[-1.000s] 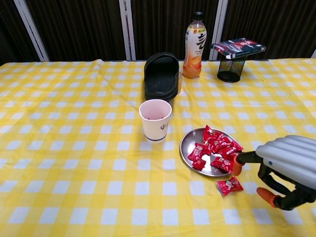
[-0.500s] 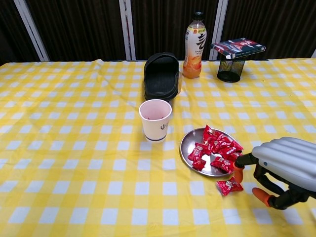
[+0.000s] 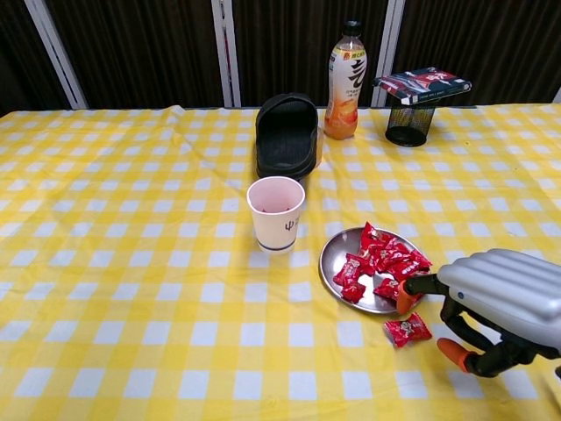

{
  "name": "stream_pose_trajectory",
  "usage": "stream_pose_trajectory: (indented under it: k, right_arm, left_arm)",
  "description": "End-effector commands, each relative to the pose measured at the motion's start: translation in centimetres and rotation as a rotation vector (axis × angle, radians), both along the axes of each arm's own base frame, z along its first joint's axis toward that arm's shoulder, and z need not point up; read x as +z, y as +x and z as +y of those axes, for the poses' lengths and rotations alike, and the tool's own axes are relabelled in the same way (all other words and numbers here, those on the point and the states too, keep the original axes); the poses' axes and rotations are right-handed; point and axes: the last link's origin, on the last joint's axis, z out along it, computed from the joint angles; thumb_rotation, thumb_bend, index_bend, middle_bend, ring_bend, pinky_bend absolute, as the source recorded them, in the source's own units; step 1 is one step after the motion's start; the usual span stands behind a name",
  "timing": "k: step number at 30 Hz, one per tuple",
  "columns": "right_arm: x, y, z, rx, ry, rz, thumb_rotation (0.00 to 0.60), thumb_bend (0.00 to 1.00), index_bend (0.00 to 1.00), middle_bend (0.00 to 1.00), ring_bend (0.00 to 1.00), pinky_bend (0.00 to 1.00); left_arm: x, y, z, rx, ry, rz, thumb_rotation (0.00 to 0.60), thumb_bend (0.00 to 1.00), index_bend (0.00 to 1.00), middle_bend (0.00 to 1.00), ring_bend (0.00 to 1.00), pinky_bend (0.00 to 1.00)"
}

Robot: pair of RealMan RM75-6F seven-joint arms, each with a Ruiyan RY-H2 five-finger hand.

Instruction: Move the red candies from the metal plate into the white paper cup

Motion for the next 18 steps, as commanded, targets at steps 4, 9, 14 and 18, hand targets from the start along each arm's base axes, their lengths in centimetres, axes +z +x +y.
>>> stream_pose_trajectory:
  k: [4, 9, 14, 18]
  right_arm:
    - [-0.26, 0.0, -0.13, -0.003, -0.003, -0.002, 0.6, 0.53, 0.31, 0.82, 0.89, 0.85]
    - [-0.49, -0.03, -0.22, -0.006, -0.004, -0.007, 0.6, 0.53, 0.31, 0.82, 0.89, 0.85]
    - [-0.77, -0.36, -0.39, -0.017, -0.004, -0.004, 0.6, 0.53, 0.31, 0.82, 0.89, 0.85]
    - [-0.95, -0.59, -0.39, -0.021, -0.004, -0.005, 0.6, 0.51, 0.33, 0.82, 0.89, 0.85]
  left_arm:
    - [0.0, 0.01, -0.03, 0.0, 0.001, 0.002, 0.6, 0.04, 0.03, 0.0, 0.0, 0.0]
    - [-0.04, -0.03, -0.02, 0.001, -0.001, 0.006, 0.6, 0.04, 0.03, 0.0, 0.0, 0.0]
    - [-0.06, -0.04, -0.03, 0.002, -0.002, 0.007, 0.6, 0.04, 0.03, 0.0, 0.0, 0.0]
    - [-0.07, -0.05, -0.02, 0.004, -0.004, 0.008, 0.6, 0.04, 0.03, 0.0, 0.0, 0.0]
